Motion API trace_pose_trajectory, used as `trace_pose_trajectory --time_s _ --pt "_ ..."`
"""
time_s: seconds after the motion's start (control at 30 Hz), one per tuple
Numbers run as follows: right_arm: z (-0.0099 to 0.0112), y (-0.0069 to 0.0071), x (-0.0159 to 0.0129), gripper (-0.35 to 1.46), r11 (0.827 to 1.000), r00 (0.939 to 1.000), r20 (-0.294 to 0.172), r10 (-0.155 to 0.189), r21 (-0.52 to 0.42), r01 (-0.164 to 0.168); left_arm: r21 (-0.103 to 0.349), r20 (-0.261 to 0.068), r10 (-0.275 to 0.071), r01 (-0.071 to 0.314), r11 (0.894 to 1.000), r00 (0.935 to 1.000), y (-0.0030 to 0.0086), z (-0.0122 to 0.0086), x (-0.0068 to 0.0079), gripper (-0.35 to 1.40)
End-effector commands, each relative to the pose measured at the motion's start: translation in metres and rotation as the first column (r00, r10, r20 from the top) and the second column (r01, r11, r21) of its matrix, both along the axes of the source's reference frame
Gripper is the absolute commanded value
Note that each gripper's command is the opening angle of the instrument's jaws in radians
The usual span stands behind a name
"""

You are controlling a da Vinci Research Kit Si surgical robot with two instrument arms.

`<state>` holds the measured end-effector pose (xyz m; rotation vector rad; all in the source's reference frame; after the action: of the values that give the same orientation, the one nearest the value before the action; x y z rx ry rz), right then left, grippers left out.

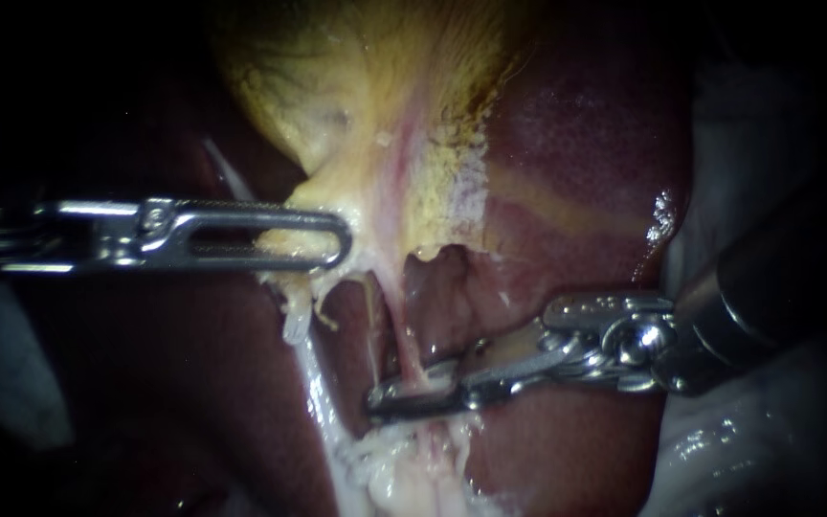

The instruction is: Going back second clip right tube

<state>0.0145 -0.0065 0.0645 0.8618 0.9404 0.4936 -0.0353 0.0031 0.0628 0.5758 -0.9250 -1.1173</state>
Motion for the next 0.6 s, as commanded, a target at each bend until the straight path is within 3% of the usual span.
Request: trace_pose_trajectory --time_s 0.03,0.27,0.33,0.4,0.47,0.6 --pt "0.0 0.0 0.0 -0.35 1.0 1.0 0.0 0.001 0.001 -0.001 0.0 0.001 0.0 0.0 1.0 1.0 0.0 0.0 0.0 -0.35" --pt "-0.0004 -0.0001 0.0 -0.35 1.0 1.0 -0.002 0.009 -0.002 -0.009 -0.001 0.001 0.0 0.0 1.0 1.0 0.0 0.0 0.0 -0.35" --pt "-0.0007 -0.0005 0.0 0.05 0.99 0.9982 -0.056 0.023 -0.135 -0.031 -0.001 0.001 0.0 0.0 1.0 1.0 0.0 0.0 0.0 -0.35" --pt "-0.0007 -0.0006 0.0002 0.4 0.982 0.9943 -0.093 0.051 -0.175 -0.067 -0.001 0.001 0.0 0.0 1.0 1.0 0.0 0.0 0.0001 -0.35" --pt "-0.0005 -0.0008 0.0002 0.48 0.971 0.9905 -0.121 0.064 -0.22 -0.09 -0.001 0.001 0.001 -0.001 1.0 1.0 -0.0001 0.0 0.0001 -0.35" --pt "-0.0002 -0.0008 0.0 0.5 0.952 0.9899 -0.109 0.09 -0.283 -0.118 -0.001 0.001 0.001 -0.001 1.0 1.0 -0.0001 0.0 0.0001 -0.35"
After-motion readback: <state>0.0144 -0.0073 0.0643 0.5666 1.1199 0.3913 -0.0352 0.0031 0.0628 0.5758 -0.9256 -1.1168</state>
